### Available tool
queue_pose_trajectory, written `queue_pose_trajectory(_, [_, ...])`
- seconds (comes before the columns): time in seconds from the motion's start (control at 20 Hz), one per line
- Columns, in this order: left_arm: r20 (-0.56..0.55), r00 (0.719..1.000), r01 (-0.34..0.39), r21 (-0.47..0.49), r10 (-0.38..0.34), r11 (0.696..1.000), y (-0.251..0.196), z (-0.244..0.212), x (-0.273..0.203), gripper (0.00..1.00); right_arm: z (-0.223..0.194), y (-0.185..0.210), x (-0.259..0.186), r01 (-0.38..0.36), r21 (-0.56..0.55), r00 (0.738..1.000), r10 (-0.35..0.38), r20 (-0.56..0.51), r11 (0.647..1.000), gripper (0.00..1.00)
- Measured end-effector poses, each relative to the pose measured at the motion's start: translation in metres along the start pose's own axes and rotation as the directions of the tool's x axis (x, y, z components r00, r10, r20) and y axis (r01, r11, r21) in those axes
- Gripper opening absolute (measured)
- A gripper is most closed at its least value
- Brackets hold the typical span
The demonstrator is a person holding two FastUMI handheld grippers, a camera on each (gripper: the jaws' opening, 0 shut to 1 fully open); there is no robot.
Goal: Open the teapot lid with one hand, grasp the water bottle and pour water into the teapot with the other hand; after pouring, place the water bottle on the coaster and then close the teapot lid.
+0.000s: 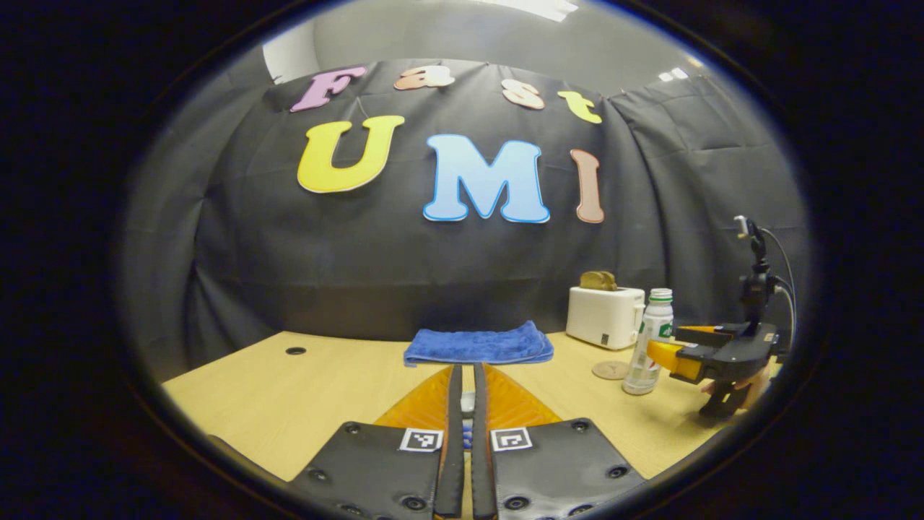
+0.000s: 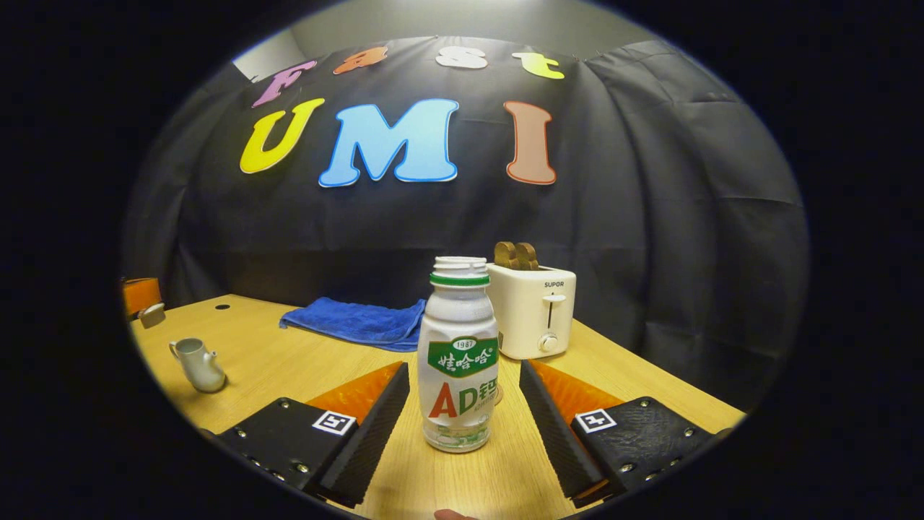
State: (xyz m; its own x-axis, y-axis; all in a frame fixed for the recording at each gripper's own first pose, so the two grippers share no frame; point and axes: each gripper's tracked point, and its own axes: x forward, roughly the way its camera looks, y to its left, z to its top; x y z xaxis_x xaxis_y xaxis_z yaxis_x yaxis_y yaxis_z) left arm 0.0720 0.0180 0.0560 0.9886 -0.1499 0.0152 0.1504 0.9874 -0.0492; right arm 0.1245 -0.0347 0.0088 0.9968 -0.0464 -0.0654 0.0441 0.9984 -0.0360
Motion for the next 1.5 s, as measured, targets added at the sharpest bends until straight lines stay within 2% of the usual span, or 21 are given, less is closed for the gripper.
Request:
queue_pose_trajectory(0.15, [0.005,1.0,-0.008,-0.006,0.008,1.0,0.007,0.0,-0.008,0.14,-0.005,-0.002,0.014,0.004,-0.015,1.0,-0.004,-0.018,1.0,0.95])
queue_pose_trajectory(0.2, [0.005,1.0,-0.011,-0.006,0.011,1.0,0.009,0.001,-0.01,0.1,-0.008,0.0,0.019,-0.002,-0.022,1.0,0.001,-0.023,1.0,0.95])
queue_pose_trajectory(0.25, [0.007,1.0,-0.013,-0.008,0.013,1.0,0.01,0.001,-0.014,0.14,-0.01,-0.001,0.024,0.003,-0.038,0.999,-0.005,-0.032,0.999,0.95])
queue_pose_trajectory(0.45, [0.019,1.0,-0.022,-0.004,0.022,1.0,0.015,0.007,-0.031,0.14,-0.014,0.002,0.032,-0.016,-0.044,0.999,0.015,-0.041,0.999,0.94])
queue_pose_trajectory(0.5, [0.024,0.999,-0.026,-0.004,0.026,1.0,0.017,0.008,-0.037,0.14,-0.019,0.004,0.035,-0.016,-0.038,0.999,0.015,-0.042,0.999,0.9])
queue_pose_trajectory(0.55, [0.026,0.999,-0.026,-0.006,0.026,1.0,0.017,0.009,-0.044,0.14,-0.015,0.004,0.034,-0.023,-0.038,0.999,0.021,-0.04,0.999,0.75])
queue_pose_trajectory(0.75, [0.034,0.999,-0.009,0.003,0.009,1.0,0.012,0.009,-0.074,0.14,0.003,0.015,0.022,-0.041,-0.097,0.999,0.038,-0.028,0.994,0.73])
queue_pose_trajectory(0.8, [0.039,0.999,-0.006,0.014,0.006,1.0,0.01,0.008,-0.08,0.1,0.01,0.024,0.019,-0.053,-0.12,0.998,0.051,-0.026,0.991,0.73])
queue_pose_trajectory(0.85, [0.041,0.999,-0.004,0.021,0.003,1.0,0.009,0.008,-0.087,0.14,0.016,0.035,0.015,-0.07,-0.156,0.997,0.066,-0.031,0.985,0.73])
queue_pose_trajectory(0.9, [0.039,0.999,0.001,0.019,-0.002,1.0,0.007,0.005,-0.095,0.14,0.023,0.045,0.01,-0.086,-0.199,0.996,0.081,-0.03,0.976,0.74])
queue_pose_trajectory(1.0, [0.025,0.999,0.038,-0.008,-0.037,0.999,-0.002,0.0,-0.11,0.14,0.033,0.066,0.004,-0.102,-0.307,0.995,0.099,-0.022,0.946,0.74])
queue_pose_trajectory(1.1, [0.016,0.998,0.061,-0.025,-0.06,0.998,-0.01,-0.005,-0.131,0.14,0.035,0.089,0.003,-0.123,-0.416,0.992,0.122,-0.028,0.901,0.74])
queue_pose_trajectory(1.15, [0.026,0.998,0.061,-0.033,-0.061,0.998,-0.006,-0.004,-0.139,0.1,0.033,0.102,0.002,-0.137,-0.461,0.99,0.135,-0.038,0.877,0.74])
queue_pose_trajectory(1.2, [0.034,0.997,0.064,-0.042,-0.062,0.997,-0.005,-0.003,-0.145,0.1,0.031,0.115,0.002,-0.156,-0.501,0.987,0.154,-0.045,0.851,0.74])
queue_pose_trajectory(1.4, [0.021,0.996,0.082,-0.048,-0.081,0.995,-0.009,-0.016,-0.163,0.14,0.022,0.156,0.009,-0.188,-0.67,0.98,0.185,-0.077,0.718,0.72])
queue_pose_trajectory(1.5, [0.027,0.998,0.066,-0.047,-0.064,0.997,0.001,-0.017,-0.171,0.14,0.017,0.171,0.01,-0.199,-0.734,0.976,0.198,-0.089,0.65,0.72])
